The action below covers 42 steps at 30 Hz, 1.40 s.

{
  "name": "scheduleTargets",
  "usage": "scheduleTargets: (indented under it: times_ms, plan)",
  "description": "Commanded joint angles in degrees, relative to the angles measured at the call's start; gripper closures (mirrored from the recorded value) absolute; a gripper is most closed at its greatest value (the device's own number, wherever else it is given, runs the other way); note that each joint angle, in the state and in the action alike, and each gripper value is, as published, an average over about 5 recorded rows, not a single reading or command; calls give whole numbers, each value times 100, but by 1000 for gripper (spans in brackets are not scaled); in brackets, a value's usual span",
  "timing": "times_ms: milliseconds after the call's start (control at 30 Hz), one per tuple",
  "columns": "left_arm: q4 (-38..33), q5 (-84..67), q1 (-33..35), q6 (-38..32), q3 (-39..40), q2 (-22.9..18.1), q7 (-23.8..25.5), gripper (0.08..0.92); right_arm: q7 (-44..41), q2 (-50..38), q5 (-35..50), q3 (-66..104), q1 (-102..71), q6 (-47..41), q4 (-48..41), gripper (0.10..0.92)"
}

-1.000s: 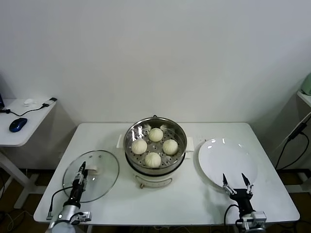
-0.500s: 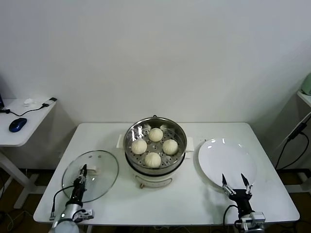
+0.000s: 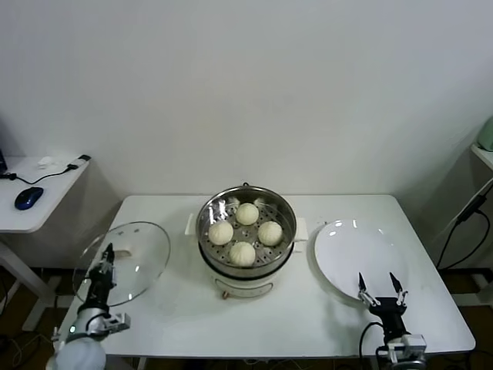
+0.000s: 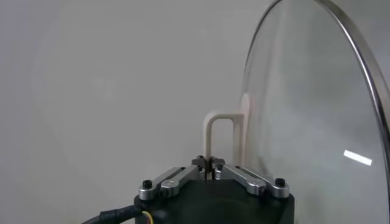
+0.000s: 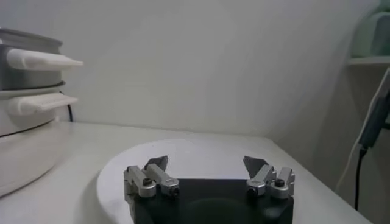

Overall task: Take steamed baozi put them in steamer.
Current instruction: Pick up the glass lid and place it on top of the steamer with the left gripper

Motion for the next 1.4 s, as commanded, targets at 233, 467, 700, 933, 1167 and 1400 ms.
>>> scheduleTargets:
  times_ms: [233,467,700,933,1167,1400]
  plan:
    - [-2864,-254,48,1682,510,573,1902,868,215,-63,-304,30,-21,-60,152,203]
    - [-3003,814,-892,3030,2517,315,2291,868,189,-106,-356,-33,-76,-32,255,203]
    - [-2633,1755,-1669,3610,3897,-460,2779,868,179,-113,-360,-49,-89,122,120,203]
    - [-2108,2502,-1918,3759,4524,-1204,2878,868,203,-130,-339,-35,-68,344,-67,203]
    - [-1519,2865,-2057,3768,4768,-1785,2810,868,244,-95,-340,-37,-65,523,-161,203]
    - [-915,2948,-2219,3804,4730,-2014,2689,868,336,-79,-348,-29,-63,739,-272,203]
